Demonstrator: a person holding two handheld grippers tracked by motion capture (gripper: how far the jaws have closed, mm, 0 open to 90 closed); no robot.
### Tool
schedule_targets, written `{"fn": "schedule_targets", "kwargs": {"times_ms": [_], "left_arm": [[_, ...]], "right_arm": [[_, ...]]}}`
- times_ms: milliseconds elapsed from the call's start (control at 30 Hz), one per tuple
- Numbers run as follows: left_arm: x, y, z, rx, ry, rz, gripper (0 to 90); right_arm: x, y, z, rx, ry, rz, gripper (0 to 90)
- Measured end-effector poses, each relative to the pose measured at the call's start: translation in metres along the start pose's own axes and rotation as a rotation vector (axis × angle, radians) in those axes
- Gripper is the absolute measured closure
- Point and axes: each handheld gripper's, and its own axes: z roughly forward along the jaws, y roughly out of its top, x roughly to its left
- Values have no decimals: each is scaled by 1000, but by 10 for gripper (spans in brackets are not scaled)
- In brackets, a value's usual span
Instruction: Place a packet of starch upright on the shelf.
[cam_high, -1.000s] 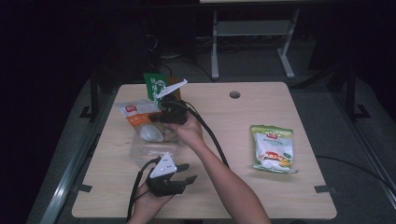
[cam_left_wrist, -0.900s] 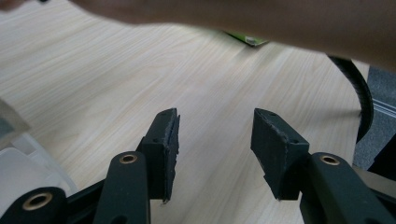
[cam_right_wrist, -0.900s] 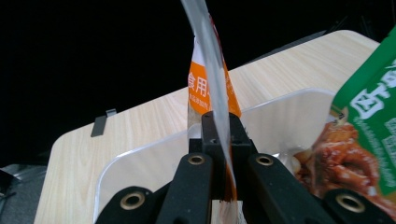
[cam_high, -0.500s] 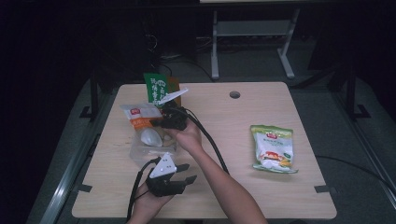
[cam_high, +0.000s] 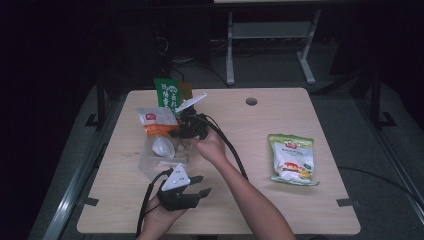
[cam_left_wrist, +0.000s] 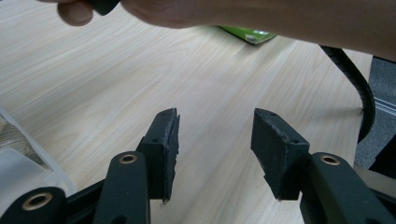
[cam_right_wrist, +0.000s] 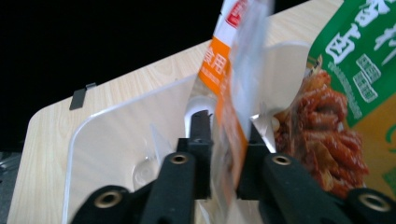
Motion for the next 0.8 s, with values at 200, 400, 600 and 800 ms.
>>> {"fn": "schedule_targets", "kwargs": {"times_ms": [200, 400, 600, 800], "left_arm": [[1, 0, 1, 4, 5, -2, 509], [1, 0, 1, 8, 5, 2, 509], [1, -1, 2, 12, 10, 2, 495], [3, -1, 2, 14, 18, -12, 474]], "right_arm": [[1, -4, -3, 31, -8, -24, 895], [-1, -7, -3, 43, -8, -48, 897], [-3, -8, -3, 38, 8, -19, 857], [-8, -9, -15, 32, 20, 11, 646]]}}
